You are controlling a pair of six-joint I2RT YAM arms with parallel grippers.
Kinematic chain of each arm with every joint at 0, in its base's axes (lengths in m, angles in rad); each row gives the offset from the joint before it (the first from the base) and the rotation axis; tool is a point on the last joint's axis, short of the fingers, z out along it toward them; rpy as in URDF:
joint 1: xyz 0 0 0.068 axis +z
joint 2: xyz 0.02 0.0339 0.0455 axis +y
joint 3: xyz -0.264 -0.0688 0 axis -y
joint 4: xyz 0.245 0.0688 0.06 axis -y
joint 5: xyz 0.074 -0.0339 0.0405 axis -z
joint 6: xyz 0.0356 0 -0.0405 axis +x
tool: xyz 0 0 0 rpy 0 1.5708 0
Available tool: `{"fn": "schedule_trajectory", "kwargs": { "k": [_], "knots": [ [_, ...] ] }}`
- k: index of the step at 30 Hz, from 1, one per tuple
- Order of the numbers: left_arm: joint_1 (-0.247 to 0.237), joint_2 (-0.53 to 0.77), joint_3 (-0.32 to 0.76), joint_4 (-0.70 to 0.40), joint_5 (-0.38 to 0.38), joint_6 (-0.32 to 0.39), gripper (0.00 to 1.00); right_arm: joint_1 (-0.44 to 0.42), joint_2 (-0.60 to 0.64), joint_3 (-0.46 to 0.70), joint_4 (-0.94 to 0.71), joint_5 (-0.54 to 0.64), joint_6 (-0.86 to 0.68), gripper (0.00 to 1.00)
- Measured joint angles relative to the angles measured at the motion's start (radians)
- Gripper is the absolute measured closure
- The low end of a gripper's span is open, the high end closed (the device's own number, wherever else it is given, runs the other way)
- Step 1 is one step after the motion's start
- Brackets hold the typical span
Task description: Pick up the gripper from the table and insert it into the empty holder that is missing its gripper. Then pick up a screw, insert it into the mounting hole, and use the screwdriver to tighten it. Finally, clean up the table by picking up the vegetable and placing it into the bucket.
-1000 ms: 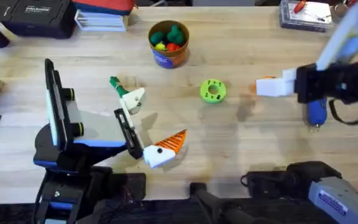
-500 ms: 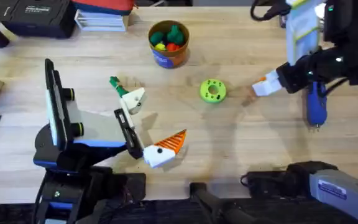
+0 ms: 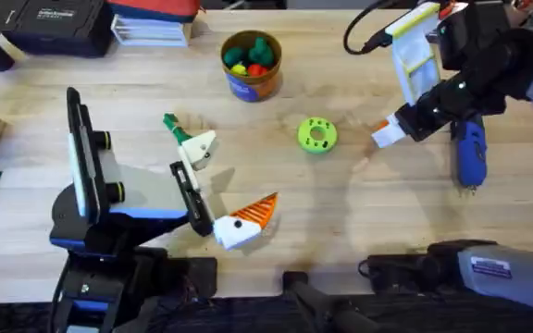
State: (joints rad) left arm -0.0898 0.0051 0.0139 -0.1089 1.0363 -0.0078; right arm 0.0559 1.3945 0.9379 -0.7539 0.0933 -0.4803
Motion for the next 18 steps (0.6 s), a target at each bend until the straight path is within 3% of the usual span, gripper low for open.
{"fn": "schedule_trajectory", "kwargs": {
  "k": [9, 16, 18],
  "knots": [
    [0.0, 0.0, 0.0, 0.0, 0.0, 0.0, 0.016, 0.0, 0.0, 0.002, 0.017, 0.0, 0.0, 0.54],
    [0.0, 0.0, 0.0, 0.0, 0.0, 0.0, 0.015, 0.0, 0.0, 0.004, 0.019, 0.004, 0.0, 0.919],
    [0.0, 0.0, 0.0, 0.0, 0.0, 0.0, 0.016, 0.0, -0.002, 0.006, 0.021, 0.006, 0.0, 0.985]
  ]
}}
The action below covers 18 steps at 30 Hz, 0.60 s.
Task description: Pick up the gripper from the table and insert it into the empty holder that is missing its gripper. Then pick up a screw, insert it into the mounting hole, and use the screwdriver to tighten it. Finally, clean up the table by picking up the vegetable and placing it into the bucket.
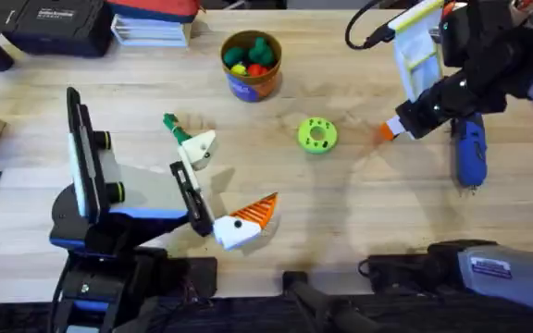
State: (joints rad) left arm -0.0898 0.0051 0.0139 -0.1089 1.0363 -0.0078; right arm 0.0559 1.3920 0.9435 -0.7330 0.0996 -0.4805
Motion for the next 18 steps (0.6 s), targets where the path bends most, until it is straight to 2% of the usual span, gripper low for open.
{"fn": "schedule_trajectory", "kwargs": {
  "k": [5, 13, 15, 18],
  "knots": [
    [0.0, 0.0, 0.0, 0.0, 0.0, 0.0, 0.015, 0.0, -0.075, 0.0, -0.001, 0.002, 0.0, 0.986],
    [0.0, 0.0, 0.0, 0.0, 0.0, 0.0, 0.016, 0.0, -0.365, 0.002, -0.08, -0.011, 0.072, 0.987],
    [0.0, 0.0, 0.0, 0.0, 0.0, 0.0, 0.016, 0.0, -0.423, 0.002, -0.094, -0.061, 0.112, 0.987],
    [0.0, 0.0, 0.0, 0.0, 0.0, 0.0, 0.015, 0.0, -0.48, -0.008, -0.054, -0.234, 0.173, 0.987]
  ]
}}
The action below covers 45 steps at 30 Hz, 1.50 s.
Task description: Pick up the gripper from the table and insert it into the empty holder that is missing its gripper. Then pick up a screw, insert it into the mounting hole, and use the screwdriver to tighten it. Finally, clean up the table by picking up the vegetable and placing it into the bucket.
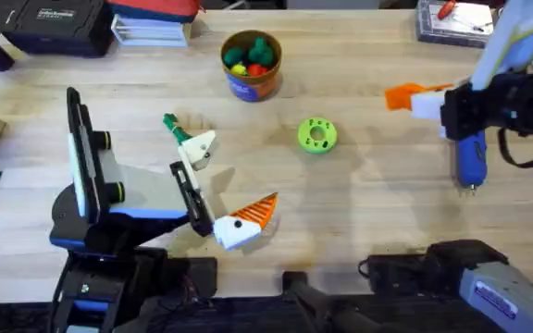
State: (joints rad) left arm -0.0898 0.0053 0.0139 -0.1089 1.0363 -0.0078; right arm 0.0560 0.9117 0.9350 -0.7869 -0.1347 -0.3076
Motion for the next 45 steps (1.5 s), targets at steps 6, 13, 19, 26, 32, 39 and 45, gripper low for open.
{"fn": "schedule_trajectory", "kwargs": {
  "k": [6, 13, 19, 26, 32, 39, 45],
  "knots": [
    [0.0, 0.0, 0.0, 0.0, 0.0, 0.0, 0.016, 0.038, 0.039, -0.109, 0.212, -0.389, 0.191, 0.988],
    [0.0, 0.0, 0.0, 0.0, 0.0, 0.0, 0.015, 0.183, 0.269, -0.132, 0.43, -0.692, 0.669, 0.989],
    [0.0, 0.0, 0.0, 0.0, 0.0, 0.0, 0.014, 0.278, 0.432, -0.132, 0.536, -0.862, 0.82, 0.989],
    [0.0, 0.0, 0.0, 0.0, 0.0, 0.0, 0.015, 0.335, 0.567, -0.132, 0.634, -1.039, 0.916, 0.99],
    [0.0, 0.0, 0.0, 0.0, 0.0, 0.0, 0.015, 0.36, 0.603, -0.133, 0.727, -1.096, 0.994, 0.99],
    [0.001, 0.0, 0.0, 0.0, -0.001, 0.0, 0.016, 0.381, 0.602, -0.133, 0.93, -1.108, 1.12, 0.99],
    [0.005, 0.0, 0.0, 0.0, -0.007, 0.0, 0.015, 0.4, 0.602, -0.133, 0.936, -1.097, 1.182, 0.99]
  ]
}}
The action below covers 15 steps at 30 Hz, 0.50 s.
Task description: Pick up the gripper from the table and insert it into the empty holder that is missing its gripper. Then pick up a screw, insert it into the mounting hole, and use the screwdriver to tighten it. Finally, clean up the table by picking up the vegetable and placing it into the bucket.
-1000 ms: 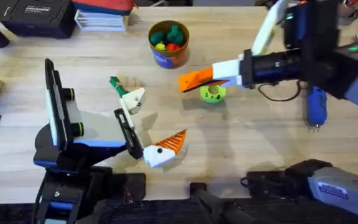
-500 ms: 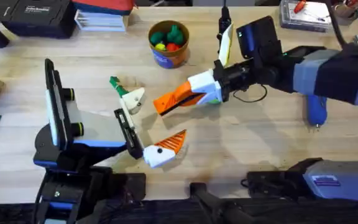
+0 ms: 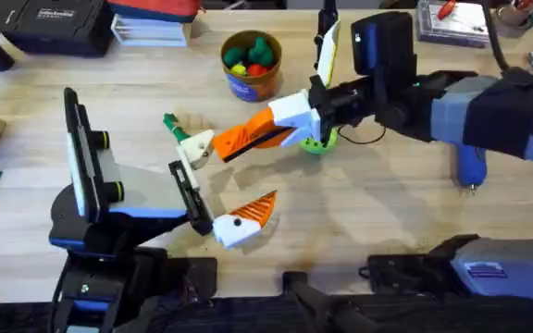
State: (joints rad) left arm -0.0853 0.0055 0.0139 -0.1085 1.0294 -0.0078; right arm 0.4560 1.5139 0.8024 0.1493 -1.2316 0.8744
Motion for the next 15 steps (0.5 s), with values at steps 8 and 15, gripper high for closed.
{"fn": "schedule_trajectory", "kwargs": {
  "k": [8, 15],
  "knots": [
    [0.0, 0.0, 0.0, 0.0, -0.003, 0.0, 0.015, 0.005, 0.009, 0.0, 0.005, 0.007, 0.016, 0.99],
    [0.016, 0.0, 0.0, 0.004, -0.047, 0.0, 0.015, 0.039, 0.097, -0.002, 0.22, 0.008, 0.09, 0.99]
  ]
}}
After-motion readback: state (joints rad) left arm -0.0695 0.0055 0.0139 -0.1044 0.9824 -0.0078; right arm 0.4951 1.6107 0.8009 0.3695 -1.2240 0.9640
